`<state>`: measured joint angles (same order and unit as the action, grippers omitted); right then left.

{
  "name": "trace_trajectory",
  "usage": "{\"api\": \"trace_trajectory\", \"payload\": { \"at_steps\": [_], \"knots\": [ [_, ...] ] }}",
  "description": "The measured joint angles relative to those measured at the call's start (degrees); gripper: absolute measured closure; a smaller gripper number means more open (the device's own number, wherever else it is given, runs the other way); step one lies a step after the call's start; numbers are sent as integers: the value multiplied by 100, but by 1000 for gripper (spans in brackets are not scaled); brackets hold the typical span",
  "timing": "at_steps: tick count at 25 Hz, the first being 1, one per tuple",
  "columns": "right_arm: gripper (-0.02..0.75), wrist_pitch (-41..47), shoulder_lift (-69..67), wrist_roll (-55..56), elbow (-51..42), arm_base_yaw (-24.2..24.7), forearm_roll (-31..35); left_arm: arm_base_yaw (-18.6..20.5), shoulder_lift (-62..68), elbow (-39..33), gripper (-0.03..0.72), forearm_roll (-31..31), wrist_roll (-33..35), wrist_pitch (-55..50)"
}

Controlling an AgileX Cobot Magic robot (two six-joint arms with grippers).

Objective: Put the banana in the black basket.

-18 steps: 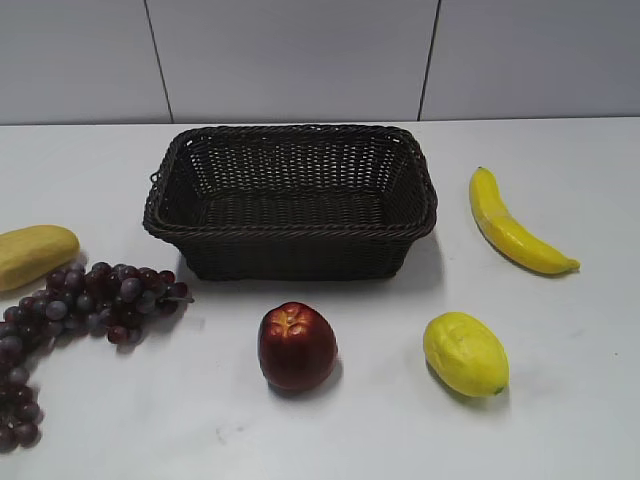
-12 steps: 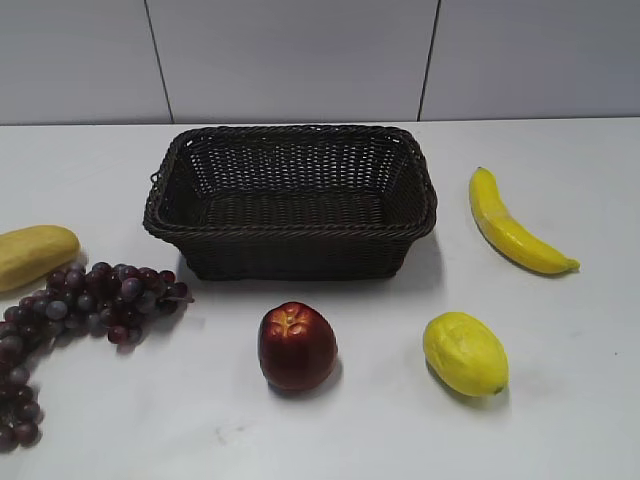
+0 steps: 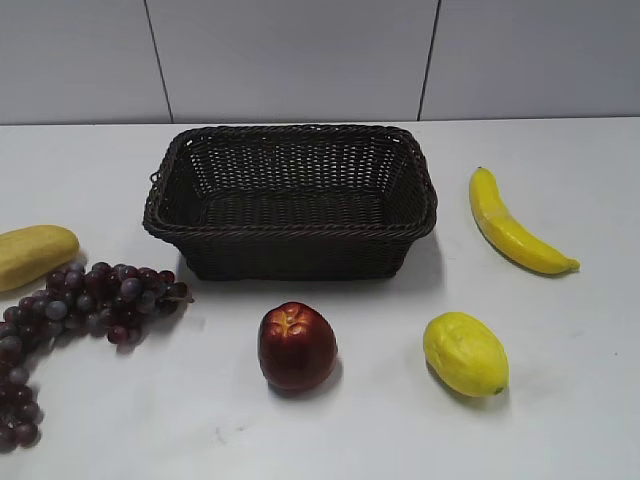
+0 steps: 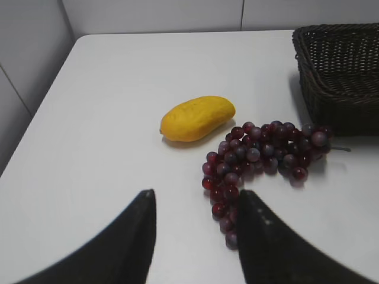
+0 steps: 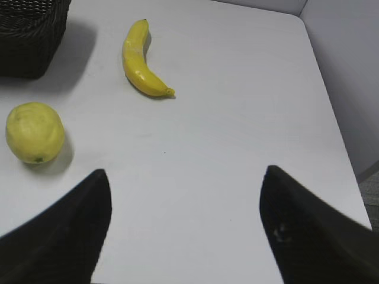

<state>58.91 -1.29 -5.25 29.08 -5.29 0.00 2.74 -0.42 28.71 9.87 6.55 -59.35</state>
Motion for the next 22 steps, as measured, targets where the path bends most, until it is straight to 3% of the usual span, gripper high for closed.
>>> {"api": "trace_trajectory", "payload": {
  "at_steps": [7, 22],
  "knots": [
    [147, -585, -2010, 114, 475, 0, 0, 0, 0, 0, 251, 0, 0, 0],
    [147, -1467, -7574, -219, 2902, 0, 311, 0, 0, 0, 251, 0, 0, 0]
  ]
}}
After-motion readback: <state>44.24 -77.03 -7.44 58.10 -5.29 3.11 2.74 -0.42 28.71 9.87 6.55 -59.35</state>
